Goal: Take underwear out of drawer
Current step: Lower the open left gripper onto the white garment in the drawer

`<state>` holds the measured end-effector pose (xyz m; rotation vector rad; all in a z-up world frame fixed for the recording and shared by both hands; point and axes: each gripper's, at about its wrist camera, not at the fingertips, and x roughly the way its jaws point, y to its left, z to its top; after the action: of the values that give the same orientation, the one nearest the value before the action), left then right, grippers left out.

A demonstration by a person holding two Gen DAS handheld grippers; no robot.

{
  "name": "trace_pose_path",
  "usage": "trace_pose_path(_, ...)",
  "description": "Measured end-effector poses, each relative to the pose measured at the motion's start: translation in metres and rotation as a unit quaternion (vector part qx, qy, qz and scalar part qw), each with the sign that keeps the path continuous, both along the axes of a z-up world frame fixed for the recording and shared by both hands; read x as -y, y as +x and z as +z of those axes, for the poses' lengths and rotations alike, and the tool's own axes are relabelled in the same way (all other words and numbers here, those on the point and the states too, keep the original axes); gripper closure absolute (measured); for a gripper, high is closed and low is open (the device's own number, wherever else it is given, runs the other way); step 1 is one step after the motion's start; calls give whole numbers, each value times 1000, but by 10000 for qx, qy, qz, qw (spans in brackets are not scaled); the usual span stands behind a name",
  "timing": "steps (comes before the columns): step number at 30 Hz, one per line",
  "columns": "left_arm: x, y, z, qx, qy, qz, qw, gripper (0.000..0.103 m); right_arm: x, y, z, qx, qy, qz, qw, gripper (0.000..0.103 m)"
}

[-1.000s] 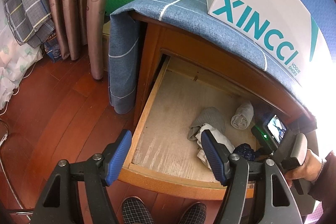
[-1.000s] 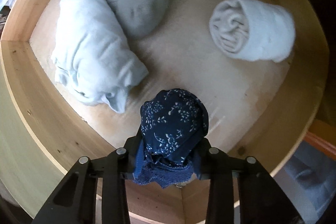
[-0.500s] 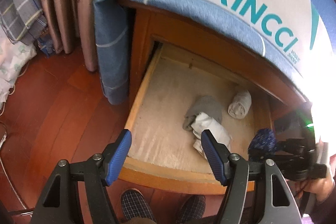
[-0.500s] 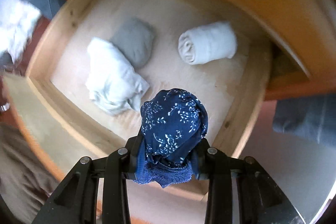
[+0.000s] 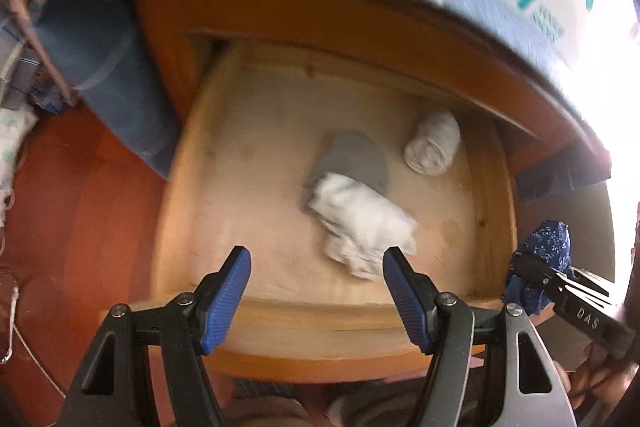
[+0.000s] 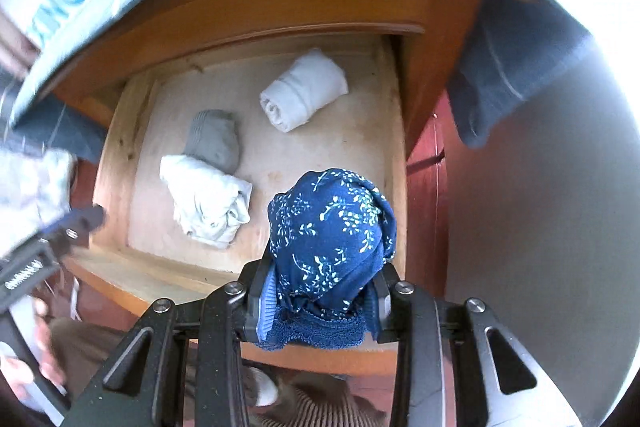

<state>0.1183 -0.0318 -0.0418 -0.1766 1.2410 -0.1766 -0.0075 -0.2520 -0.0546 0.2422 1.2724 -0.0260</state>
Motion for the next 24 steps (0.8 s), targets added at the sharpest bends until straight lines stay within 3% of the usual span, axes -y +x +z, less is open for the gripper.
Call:
trace_pose_path(4,24,13,-14,-376,-136,-119,9991,33,7,-5,2,145,49,-121,9998,71)
trace_pose_path(11,37,35,-43,-940,-435,278,9942,33,10,-4,4,88,186,-79,9998,71)
trace_pose_path(24,37,54,-73,-1461,-717,991,9817,33,14,-3,2,54,355,-39,9993,71)
